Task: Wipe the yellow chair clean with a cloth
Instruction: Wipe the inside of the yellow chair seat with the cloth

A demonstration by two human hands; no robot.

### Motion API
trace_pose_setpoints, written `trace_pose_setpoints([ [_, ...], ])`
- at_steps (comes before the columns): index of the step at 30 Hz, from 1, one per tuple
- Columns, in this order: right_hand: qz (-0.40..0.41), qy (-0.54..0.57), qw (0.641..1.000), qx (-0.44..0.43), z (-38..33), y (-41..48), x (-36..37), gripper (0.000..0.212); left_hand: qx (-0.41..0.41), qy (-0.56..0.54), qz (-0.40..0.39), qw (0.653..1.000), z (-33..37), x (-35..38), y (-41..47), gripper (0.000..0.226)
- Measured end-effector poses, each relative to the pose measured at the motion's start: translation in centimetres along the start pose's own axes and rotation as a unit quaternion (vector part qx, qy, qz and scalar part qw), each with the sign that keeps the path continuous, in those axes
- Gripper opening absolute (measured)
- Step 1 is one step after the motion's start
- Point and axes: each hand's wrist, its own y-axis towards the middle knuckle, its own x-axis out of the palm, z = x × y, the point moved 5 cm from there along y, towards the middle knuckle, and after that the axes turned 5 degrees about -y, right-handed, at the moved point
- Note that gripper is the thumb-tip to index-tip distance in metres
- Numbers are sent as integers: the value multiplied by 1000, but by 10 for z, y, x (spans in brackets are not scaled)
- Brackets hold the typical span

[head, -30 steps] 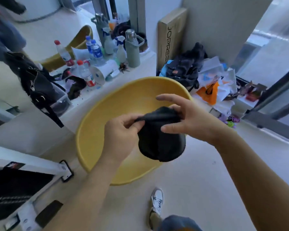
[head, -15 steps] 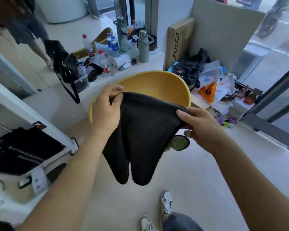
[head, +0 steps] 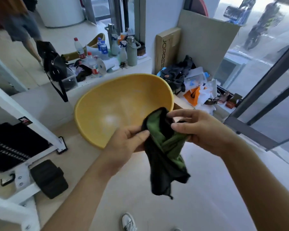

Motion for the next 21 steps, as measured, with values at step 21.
trace_pose_setpoints([
  [21,-103,-84,988,-85,47,-76,-90,29,183,498,-56,846,-42,166,-41,20],
])
